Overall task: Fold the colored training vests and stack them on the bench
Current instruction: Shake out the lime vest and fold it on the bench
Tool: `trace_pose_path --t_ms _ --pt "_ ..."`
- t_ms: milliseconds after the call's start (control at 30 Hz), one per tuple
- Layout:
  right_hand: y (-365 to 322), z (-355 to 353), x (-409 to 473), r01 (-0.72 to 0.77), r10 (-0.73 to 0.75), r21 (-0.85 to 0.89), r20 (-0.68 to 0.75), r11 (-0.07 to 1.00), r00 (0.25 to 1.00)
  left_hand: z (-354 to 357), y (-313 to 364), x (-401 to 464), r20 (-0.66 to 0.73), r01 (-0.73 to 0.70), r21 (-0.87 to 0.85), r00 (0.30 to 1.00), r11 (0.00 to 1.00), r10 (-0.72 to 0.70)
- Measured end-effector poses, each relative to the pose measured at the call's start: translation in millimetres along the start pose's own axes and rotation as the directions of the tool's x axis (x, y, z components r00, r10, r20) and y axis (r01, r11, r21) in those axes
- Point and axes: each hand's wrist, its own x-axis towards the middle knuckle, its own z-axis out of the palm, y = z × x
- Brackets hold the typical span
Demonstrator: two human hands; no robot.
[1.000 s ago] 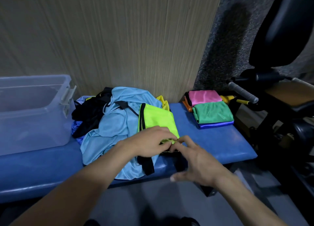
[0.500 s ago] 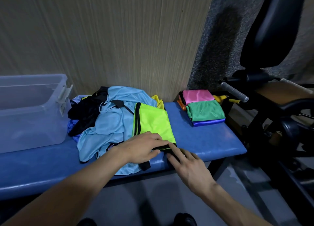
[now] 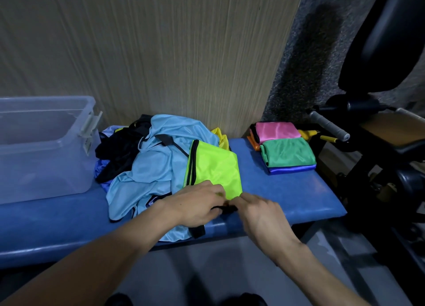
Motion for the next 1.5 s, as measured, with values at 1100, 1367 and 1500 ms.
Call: trace_pose_path --t_ms 1100,1367,1500 --pt "-15.8 -8.9 35.1 -0.154 0.14 0.025 0.292 0.988 0.946 6.8 15.9 -75.8 -0.352 0.466 -0.08 0.814 0.881 -0.462" --pt "-42.0 0.3 30.3 -0.177 0.208 -0.141 0.257 0.974 0.944 6.8 28.2 -72.9 -0.344 0.541 -0.027 0.784 0.84 -0.516" --pt "-46.6 1.7 30.2 -0.168 0.205 -0.163 0.246 0.972 0.947 4.7 27.3 -77.1 -0.35 0.467 -0.086 0.813 0.88 -0.466"
